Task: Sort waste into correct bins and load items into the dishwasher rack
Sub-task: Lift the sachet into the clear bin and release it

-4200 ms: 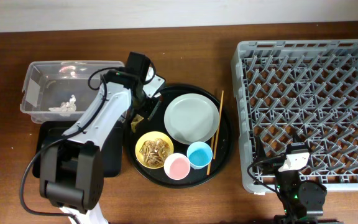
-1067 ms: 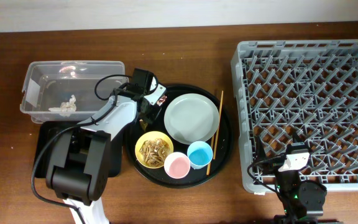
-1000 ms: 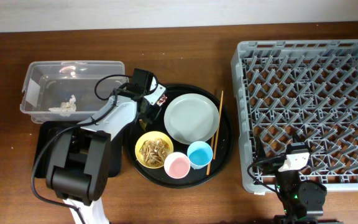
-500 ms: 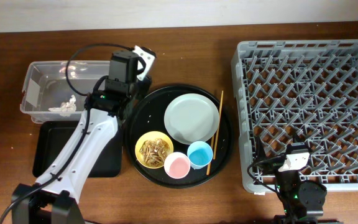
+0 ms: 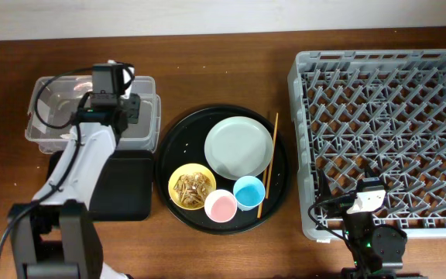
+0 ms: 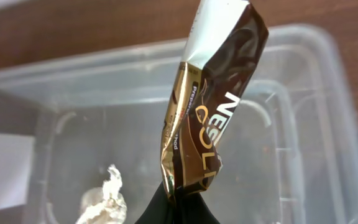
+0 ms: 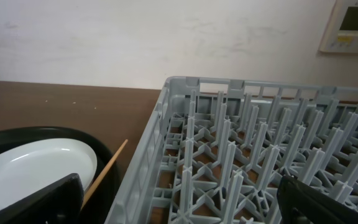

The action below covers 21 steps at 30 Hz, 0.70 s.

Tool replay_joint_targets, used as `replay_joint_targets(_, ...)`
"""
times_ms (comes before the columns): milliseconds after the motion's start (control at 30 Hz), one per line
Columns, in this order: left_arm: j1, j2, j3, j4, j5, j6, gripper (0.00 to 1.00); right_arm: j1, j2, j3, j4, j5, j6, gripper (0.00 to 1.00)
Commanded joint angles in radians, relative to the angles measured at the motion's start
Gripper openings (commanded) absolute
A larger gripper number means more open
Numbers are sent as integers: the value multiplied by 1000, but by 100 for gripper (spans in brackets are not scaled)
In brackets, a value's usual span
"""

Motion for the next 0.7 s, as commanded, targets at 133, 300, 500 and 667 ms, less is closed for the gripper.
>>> replay_joint_targets(133, 36, 27, 5, 23, 64, -60, 55, -5, -5, -5, -3, -2, 1, 98)
replay_joint_targets(300, 36, 13, 8, 42, 73, -60, 63, -5, -5, -5, -3, -2, 1, 98)
replay_joint_targets(500, 35, -150, 21, -14, 236, -171, 59, -5, -5, -5, -3, -2, 1, 98)
replay_joint_targets(667, 35, -345, 21, -251, 478, -301, 59, -5, -5, -5, -3, -2, 1, 98)
